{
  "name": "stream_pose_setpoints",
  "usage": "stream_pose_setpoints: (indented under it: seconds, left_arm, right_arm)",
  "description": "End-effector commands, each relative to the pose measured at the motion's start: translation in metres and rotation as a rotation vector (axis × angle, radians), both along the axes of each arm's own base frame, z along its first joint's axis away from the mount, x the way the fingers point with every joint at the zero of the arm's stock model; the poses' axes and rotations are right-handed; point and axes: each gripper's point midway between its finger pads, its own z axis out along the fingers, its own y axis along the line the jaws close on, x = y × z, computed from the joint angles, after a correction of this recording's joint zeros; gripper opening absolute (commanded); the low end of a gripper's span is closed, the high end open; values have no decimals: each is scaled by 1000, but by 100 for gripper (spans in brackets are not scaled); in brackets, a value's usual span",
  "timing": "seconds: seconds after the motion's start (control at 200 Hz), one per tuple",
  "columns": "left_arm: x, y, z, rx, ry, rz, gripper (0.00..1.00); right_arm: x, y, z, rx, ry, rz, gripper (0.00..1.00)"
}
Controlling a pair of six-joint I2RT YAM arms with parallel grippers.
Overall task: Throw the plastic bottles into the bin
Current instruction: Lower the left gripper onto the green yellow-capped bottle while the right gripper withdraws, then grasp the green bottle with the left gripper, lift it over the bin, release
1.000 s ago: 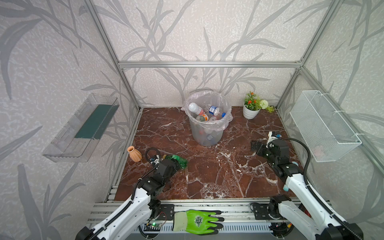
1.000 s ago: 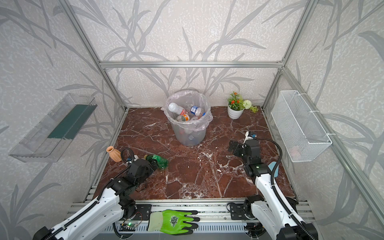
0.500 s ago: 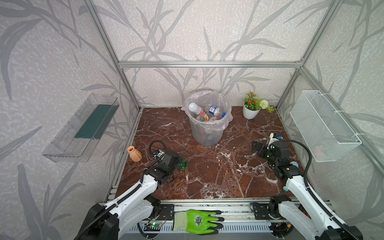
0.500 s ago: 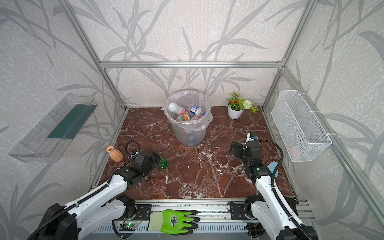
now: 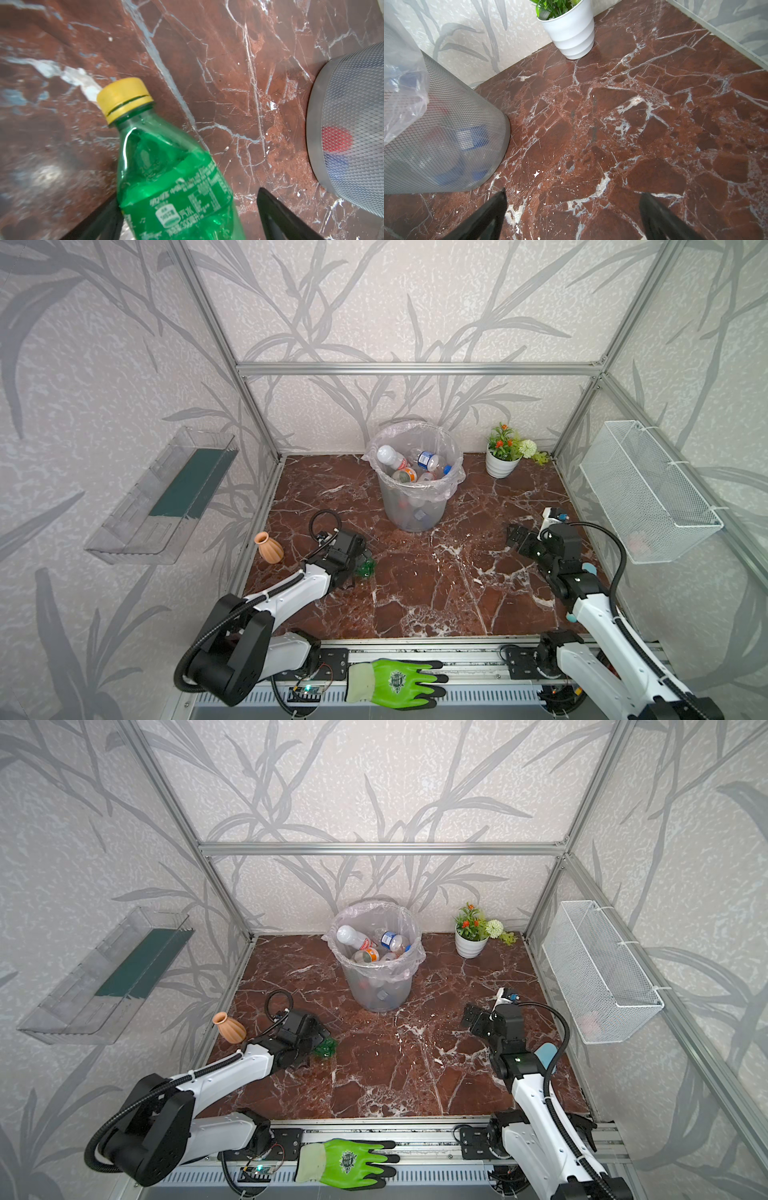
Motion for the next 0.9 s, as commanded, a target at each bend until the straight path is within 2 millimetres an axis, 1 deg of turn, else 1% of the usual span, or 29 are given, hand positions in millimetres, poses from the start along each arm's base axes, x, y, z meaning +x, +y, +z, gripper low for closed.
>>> stream_pose_setpoints:
  seconds: [0.0,0.105,0.18,0.295,0.4,0.475,0.595,0.65,0.74,0.83,0.895]
  left_arm:
    - [9,-8,-5,-30,5,-22,93]
    - [10,-14,-13,-46,29,-45,85]
    - [12,-18,-16,-51,38,-67,76]
    - [15,-22,-16,-52,41,-97,66]
    - [18,-24,-12,-56,24,-108,58]
    - [19,-23,-8,-56,9,-112,56]
    - [20,-22,2,-62,-28,-113,55]
    - [20,-20,9,-66,-55,-112,55]
    - [23,-17,29,-64,-127,-115,55]
    - [25,-11,62,-31,-215,-127,55]
    - [25,-4,91,2,-289,-132,55]
  right_arm:
    - [-4,-2,-5,-7,13,3,99]
    - [-5,-4,-6,-6,14,0,99]
    - [-5,-6,-7,-6,16,-4,99]
    - [-6,-8,-9,-2,19,-9,99]
    - [-6,-10,-12,4,22,-13,99]
    - [-7,-11,-13,9,24,-18,99]
    - [-7,-12,-15,13,24,-21,99]
    - [-8,-12,-14,14,24,-22,99]
    - [-8,-13,-12,14,17,-23,99]
    - [-9,-14,-12,14,16,-26,99]
    - [-9,-14,-10,12,9,-27,100]
